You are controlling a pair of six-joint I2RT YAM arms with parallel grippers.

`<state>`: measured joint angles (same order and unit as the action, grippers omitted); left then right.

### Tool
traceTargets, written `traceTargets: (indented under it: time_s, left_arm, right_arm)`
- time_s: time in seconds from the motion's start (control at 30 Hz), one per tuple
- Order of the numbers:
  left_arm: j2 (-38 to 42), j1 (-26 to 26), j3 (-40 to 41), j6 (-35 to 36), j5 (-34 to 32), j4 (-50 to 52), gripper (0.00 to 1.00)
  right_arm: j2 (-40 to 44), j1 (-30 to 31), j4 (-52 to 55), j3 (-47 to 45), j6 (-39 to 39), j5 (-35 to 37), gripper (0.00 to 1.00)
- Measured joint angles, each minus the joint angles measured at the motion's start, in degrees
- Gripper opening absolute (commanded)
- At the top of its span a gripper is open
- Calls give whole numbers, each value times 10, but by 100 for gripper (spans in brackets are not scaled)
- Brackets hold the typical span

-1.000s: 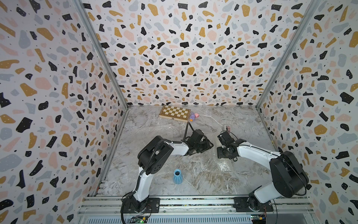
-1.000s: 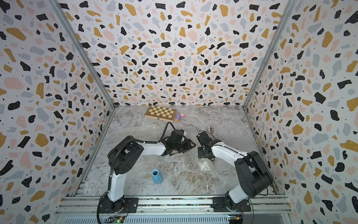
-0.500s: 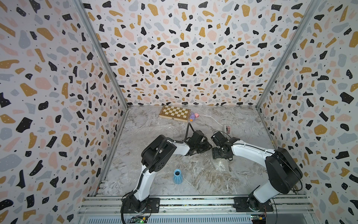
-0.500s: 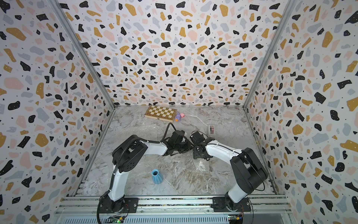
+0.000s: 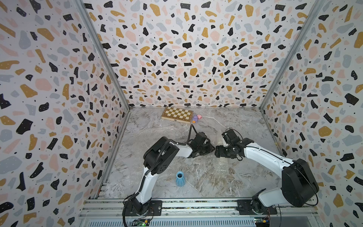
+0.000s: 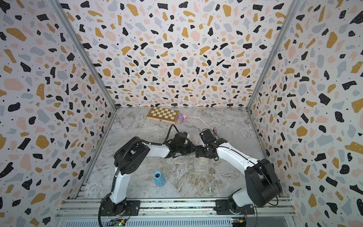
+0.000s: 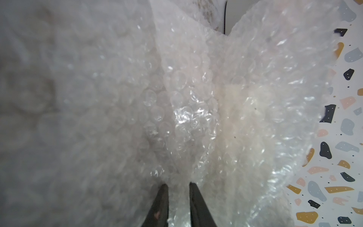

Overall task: Wrap vases in bubble wrap
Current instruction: Wrap the vase in bubble wrap.

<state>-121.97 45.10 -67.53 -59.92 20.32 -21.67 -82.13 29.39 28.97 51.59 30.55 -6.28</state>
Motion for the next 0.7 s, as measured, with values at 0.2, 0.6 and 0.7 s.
traceTargets:
  time_s: [0.2, 0.6, 0.7]
  left_arm:
    - [0, 0, 7, 2, -1, -12, 21]
    - [12, -3, 39, 2, -16, -51, 26]
    - [23, -6, 50, 3, -24, -48, 29]
  right_arm:
    - [2, -13, -20, -10, 2, -49, 58]
    - [-41, 2, -3, 21, 5, -37, 51]
    - [-54, 10, 0, 35, 6, -29, 51]
